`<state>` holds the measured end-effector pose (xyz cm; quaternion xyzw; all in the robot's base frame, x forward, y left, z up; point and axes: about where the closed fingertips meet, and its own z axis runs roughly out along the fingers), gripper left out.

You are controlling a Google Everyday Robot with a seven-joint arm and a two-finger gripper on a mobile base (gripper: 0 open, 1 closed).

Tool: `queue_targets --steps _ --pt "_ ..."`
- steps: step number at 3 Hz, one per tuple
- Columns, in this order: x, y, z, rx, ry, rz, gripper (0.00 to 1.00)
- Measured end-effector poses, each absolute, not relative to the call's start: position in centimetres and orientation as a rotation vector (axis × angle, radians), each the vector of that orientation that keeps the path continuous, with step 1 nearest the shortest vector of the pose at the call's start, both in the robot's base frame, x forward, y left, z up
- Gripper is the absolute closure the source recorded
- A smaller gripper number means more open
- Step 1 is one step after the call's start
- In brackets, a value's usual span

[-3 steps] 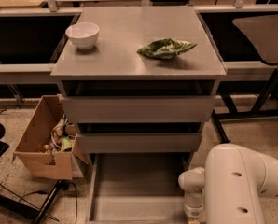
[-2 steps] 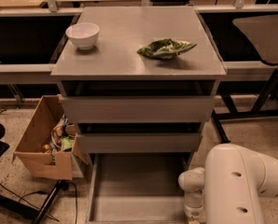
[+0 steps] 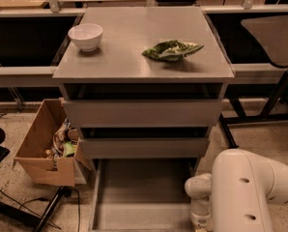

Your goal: Open bottom drawer

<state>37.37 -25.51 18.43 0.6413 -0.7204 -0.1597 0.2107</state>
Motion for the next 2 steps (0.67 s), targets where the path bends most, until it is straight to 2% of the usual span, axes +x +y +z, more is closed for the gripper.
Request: queue_targets --steps 1,2 --pt "36.87 -25.59 18.53 1.768 -1.994 -0.463 0.86" --pt "36.91 -25.58 18.53 1.768 -1.994 -0.464 0.62"
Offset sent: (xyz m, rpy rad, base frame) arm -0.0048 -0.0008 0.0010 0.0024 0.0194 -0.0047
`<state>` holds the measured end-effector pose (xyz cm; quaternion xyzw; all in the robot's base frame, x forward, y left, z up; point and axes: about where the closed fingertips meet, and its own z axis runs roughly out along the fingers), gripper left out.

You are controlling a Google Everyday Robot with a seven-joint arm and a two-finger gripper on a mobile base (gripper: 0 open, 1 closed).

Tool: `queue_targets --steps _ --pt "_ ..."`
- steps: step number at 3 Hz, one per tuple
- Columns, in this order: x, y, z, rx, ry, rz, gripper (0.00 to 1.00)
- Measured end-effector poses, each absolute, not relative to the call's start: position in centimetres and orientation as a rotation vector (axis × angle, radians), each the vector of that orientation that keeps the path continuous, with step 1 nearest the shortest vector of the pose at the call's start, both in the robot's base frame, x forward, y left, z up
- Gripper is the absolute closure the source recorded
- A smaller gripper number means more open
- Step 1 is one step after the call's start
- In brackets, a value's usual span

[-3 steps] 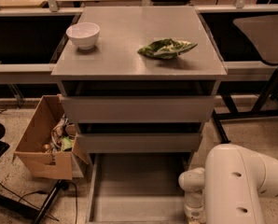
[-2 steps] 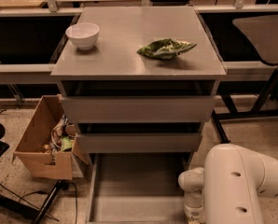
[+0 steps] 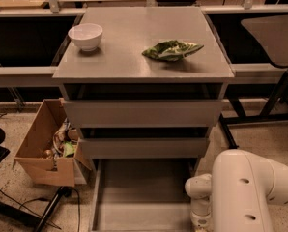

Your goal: Open bottom drawer

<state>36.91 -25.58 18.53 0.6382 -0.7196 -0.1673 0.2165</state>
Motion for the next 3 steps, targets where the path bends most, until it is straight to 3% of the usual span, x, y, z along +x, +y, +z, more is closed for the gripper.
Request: queue_targets --steps 2,3 --pt "36.91 -25.58 18.52 1.768 -1.994 -0.464 0.16" --pt "36.91 -25.58 18.52 1.768 -1.994 -0.464 0.00"
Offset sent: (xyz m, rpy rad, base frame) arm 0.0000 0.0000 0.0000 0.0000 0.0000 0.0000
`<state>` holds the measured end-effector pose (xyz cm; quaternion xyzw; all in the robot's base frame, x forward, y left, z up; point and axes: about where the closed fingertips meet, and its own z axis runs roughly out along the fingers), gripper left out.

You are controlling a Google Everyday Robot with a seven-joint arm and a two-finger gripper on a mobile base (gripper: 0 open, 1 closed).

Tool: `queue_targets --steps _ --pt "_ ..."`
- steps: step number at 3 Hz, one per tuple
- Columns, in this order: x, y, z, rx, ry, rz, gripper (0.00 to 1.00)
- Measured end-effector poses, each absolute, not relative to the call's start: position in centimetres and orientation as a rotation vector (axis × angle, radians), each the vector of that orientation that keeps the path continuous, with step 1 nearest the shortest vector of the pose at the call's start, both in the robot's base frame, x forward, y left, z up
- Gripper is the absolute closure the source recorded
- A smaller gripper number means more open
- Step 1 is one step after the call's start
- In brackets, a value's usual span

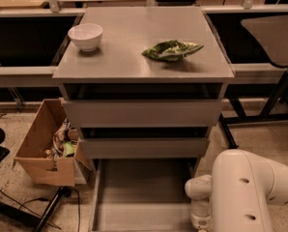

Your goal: Open bottom drawer

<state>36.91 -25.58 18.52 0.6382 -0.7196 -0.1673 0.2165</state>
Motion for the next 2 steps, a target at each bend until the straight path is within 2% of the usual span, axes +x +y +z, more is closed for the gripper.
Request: queue_targets --steps 2 --pt "36.90 -25.19 18.53 1.768 -1.994 -0.464 0.00"
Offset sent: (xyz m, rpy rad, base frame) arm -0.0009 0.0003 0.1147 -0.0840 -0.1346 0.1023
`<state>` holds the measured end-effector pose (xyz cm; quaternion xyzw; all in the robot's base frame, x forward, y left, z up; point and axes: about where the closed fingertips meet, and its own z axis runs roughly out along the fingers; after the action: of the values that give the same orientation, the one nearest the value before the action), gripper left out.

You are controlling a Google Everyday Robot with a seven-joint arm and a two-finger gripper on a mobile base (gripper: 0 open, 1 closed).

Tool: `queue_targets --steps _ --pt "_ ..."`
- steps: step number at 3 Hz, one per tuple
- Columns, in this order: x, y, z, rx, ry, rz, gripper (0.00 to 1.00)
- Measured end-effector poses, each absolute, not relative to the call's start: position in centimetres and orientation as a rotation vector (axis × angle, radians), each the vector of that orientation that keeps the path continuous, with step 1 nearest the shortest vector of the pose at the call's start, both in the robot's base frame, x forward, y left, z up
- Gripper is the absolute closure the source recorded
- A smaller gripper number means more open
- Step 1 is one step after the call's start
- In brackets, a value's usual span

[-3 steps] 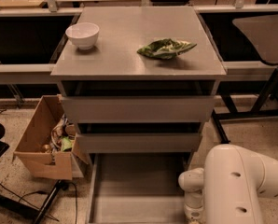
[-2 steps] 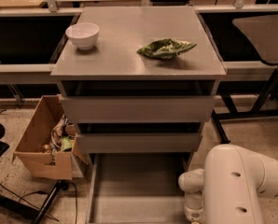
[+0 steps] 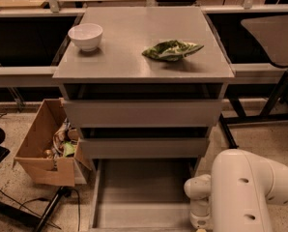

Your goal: Open bottom drawer

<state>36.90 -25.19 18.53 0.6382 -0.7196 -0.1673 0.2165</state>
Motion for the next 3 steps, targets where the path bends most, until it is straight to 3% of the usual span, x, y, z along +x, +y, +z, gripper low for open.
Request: queue_targets --steps 1,3 --pt "37.4 -24.7 21.5 1.785 -2.060 -0.389 0.00" --pt "28.8 -22.1 38.0 1.644 -2.135 -0.323 0.00"
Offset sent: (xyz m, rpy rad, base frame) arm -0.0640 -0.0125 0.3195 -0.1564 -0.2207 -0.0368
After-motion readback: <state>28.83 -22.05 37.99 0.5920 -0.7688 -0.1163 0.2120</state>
